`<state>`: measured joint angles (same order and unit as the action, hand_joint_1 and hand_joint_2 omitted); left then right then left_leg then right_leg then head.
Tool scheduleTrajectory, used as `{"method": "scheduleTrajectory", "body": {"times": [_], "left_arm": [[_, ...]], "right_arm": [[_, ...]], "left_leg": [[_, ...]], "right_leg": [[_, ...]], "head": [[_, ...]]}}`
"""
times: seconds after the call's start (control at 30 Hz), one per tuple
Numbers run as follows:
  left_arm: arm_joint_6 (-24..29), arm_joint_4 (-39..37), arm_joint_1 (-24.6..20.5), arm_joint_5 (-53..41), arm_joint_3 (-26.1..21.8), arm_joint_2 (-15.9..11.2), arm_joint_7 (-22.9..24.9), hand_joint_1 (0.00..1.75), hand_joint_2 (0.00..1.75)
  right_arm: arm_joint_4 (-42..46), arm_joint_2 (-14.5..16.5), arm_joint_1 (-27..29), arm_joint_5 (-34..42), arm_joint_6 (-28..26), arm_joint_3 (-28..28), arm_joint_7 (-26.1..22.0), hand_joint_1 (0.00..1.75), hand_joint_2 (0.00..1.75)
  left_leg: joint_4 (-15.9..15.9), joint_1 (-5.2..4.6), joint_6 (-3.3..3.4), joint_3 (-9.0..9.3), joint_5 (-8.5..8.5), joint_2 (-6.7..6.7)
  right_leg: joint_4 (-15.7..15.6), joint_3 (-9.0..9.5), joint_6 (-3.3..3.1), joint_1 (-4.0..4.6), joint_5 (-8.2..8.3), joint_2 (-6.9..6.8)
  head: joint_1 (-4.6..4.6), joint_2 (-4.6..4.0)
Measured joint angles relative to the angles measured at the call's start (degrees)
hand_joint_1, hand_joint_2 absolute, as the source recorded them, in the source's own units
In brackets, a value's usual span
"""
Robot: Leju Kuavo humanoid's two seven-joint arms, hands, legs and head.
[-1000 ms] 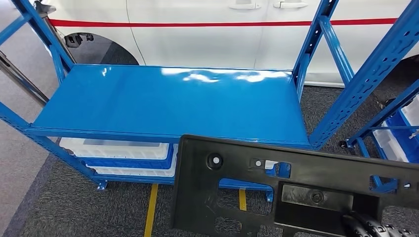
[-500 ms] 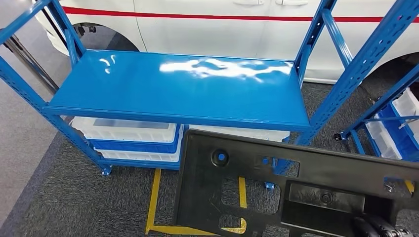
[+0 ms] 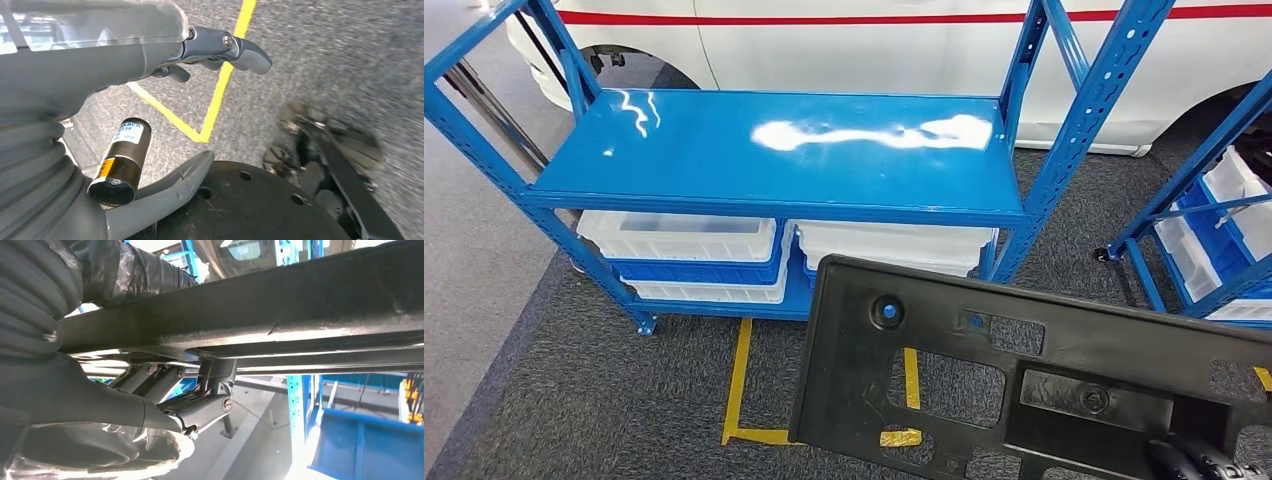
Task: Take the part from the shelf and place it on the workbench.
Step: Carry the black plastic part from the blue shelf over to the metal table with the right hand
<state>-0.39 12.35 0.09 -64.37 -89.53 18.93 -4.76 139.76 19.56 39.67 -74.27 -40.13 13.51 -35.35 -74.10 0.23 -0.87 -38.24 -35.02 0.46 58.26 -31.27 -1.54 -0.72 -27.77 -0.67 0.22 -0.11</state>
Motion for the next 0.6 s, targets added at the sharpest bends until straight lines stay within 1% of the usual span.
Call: {"method": "scheduleTrajectory", "body": {"times": [0.03, 0.07, 0.1, 0.13, 0.17, 0.2, 0.23, 0.27, 0.3, 0.33, 0.37, 0.4, 0.43, 0.47, 0.5, 0.53, 0.57, 0.6], "left_arm": [[0.0, 0.0, 0.0, 0.0, 0.0, 0.0, 0.0, 0.00, 1.75], [0.0, 0.0, 0.0, 0.0, 0.0, 0.0, 0.0, 0.00, 1.75], [-0.1, -0.1, 0.0, 0.0, 0.0, 0.0, 0.0, 0.00, 1.75], [-0.3, -0.1, 0.0, -0.1, 0.0, 0.0, 0.0, 0.00, 1.75], [-0.6, 0.0, 0.0, -0.2, 0.0, 0.0, 0.1, 0.00, 1.75], [-1.3, 0.1, 0.1, -0.5, 0.1, 0.0, 0.4, 0.00, 1.75], [-2.2, 0.3, 0.2, -0.9, 0.2, 0.0, 0.8, 0.00, 1.75], [-3.3, 0.7, 0.3, -1.4, 0.4, 0.0, 1.3, 0.00, 1.75], [-4.4, 1.3, 0.3, -1.9, 0.6, 0.0, 1.8, 0.00, 1.75], [-5.5, 1.9, 0.3, -2.3, 0.9, 0.0, 2.3, 0.00, 1.75], [-6.3, 2.5, 0.3, -2.7, 1.2, 0.1, 2.7, 0.00, 1.75], [-6.9, 3.0, 0.3, -2.9, 1.4, 0.1, 2.9, 0.00, 1.75], [-7.1, 3.3, 0.3, -3.1, 1.5, 0.1, 3.1, 0.00, 1.75], [-7.2, 3.5, 0.3, -3.3, 1.6, 0.2, 3.2, 0.00, 1.75], [-7.2, 3.5, 0.3, -3.3, 1.6, 0.2, 3.2, 0.00, 1.75], [-7.2, 3.6, 0.3, -3.4, 1.6, 0.2, 3.2, 0.00, 1.75], [-7.2, 3.6, 0.3, -3.4, 1.6, 0.2, 3.2, 0.00, 1.75], [-7.2, 3.6, 0.3, -3.4, 1.6, 0.2, 3.2, 0.00, 1.75]], "right_arm": [[-0.1, 0.0, 0.0, -0.2, 0.0, 0.3, 0.2, 1.75, 1.75], [-0.2, 0.0, 0.1, -0.2, 0.0, 0.5, 0.3, 1.75, 1.75], [-0.3, 0.0, 0.1, -0.1, 0.0, 0.8, 0.2, 1.75, 1.75], [-0.3, 0.1, 0.2, 0.0, 0.0, 0.9, -0.2, 1.75, 1.75], [-0.4, 0.1, 0.3, 0.2, 0.0, 1.0, -0.9, 1.75, 1.75], [-0.5, 0.1, 0.5, 0.1, 0.0, 0.9, -1.8, 1.75, 1.75], [-0.8, 0.1, 0.7, -0.2, 0.0, 0.7, -2.6, 1.75, 1.75], [-1.0, 0.1, 0.8, -0.6, 0.0, 0.3, -3.3, 1.75, 1.75], [-1.3, 0.1, 0.9, -1.2, 0.0, -0.1, -3.6, 1.75, 1.75], [-1.6, 0.1, 0.9, -1.6, 0.0, -0.7, -3.7, 1.75, 1.75], [-2.0, 0.1, 0.8, -1.9, 0.0, -1.1, -3.7, 1.75, 1.75], [-2.5, 0.2, 0.8, -2.1, 0.0, -1.6, -3.7, 1.75, 1.75], [-3.0, 0.2, 0.8, -2.3, 0.0, -2.0, -3.7, 1.75, 1.75], [-3.6, 0.2, 0.7, -2.4, 0.0, -2.3, -3.7, 1.75, 1.75], [-4.2, 0.2, 0.7, -2.5, 0.0, -2.5, -3.7, 1.75, 1.75], [-4.7, 0.2, 0.8, -2.5, 0.0, -2.6, -3.7, 1.75, 1.75], [-5.0, 0.2, 0.8, -2.6, 0.0, -2.7, -3.7, 1.75, 1.75], [-5.3, 0.2, 0.8, -2.7, 0.0, -2.8, -3.7, 1.75, 1.75]], "left_leg": [[-0.1, 0.00, 0.05, 1.20, 1.26, 0.00], [1.8, 0.00, 0.19, 3.41, 3.02, -0.01], [5.4, -0.01, 0.40, 6.40, 4.21, -0.07], [9.8, -0.11, 0.66, 9.64, 4.40, -0.15], [13.6, -0.24, 0.96, 12.15, 3.97, -0.24], [16.3, -0.40, 1.27, 13.61, 3.32, -0.34], [17.6, -0.57, 1.63, 14.03, 3.07, -0.39], [17.8, -0.61, 2.01, 13.61, 3.45, -0.38], [18.1, -0.56, 2.43, 13.14, 4.14, -0.27], [18.3, -0.47, 2.87, 12.54, 4.91, -0.13], [18.5, -0.38, 3.26, 11.82, 5.68, 0.02], [18.6, -0.35, 3.57, 11.05, 6.40, 0.16], [18.5, -0.42, 3.79, 10.19, 7.03, 0.23], [18.4, -0.51, 3.88, 9.32, 7.65, 0.29], [18.3, -0.59, 3.91, 8.48, 8.21, 0.35], [18.0, -0.66, 3.87, 7.60, 8.74, 0.38], [17.6, -0.70, 3.79, 6.72, 9.20, 0.38], [17.2, -0.73, 3.68, 5.95, 9.60, 0.36]], "right_leg": [[0.3, -0.97, 0.10, 0.03, 0.52, -0.02], [0.7, -1.94, 0.24, 0.04, 1.00, -0.04], [1.1, -2.74, 0.40, 0.04, 1.43, -0.04], [1.5, -3.39, 0.63, 0.10, 1.81, -0.02], [1.7, -3.78, 0.91, 0.14, 2.25, -0.01], [1.7, -3.98, 1.24, 0.14, 2.73, -0.02], [1.6, -4.12, 1.60, 0.12, 3.27, -0.04], [1.3, -4.19, 2.00, 0.11, 3.91, -0.04], [1.3, -4.45, 2.33, 0.05, 3.99, 0.06], [1.9, -4.88, 2.58, 0.02, 3.07, 0.18], [3.4, -5.52, 2.78, 0.00, 1.04, 0.30], [6.0, -6.30, 2.89, -0.09, -1.88, 0.39], [9.4, -7.05, 3.00, -0.11, -4.80, 0.40], [12.8, -7.57, 3.10, -0.12, -6.74, 0.40], [15.3, -7.58, 3.15, -0.10, -7.34, 0.40], [16.1, -6.74, 3.10, -0.07, -6.59, 0.41], [14.7, -4.87, 2.95, -0.03, -4.99, 0.41], [11.4, -2.10, 2.68, 0.03, -3.44, 0.42]], "head": [[0.01, 0.00], [0.00, 0.00], [0.00, 0.00], [0.00, 0.00], [0.02, 0.00], [0.02, 0.00], [0.01, 0.00], [0.02, 0.00], [-0.01, 0.00], [0.03, 0.00], [0.06, 0.00], [0.09, 0.00], [0.12, 0.00], [0.11, 0.00], [0.12, 0.00], [0.10, 0.00], [0.10, 0.00], [0.10, 0.00]]}}
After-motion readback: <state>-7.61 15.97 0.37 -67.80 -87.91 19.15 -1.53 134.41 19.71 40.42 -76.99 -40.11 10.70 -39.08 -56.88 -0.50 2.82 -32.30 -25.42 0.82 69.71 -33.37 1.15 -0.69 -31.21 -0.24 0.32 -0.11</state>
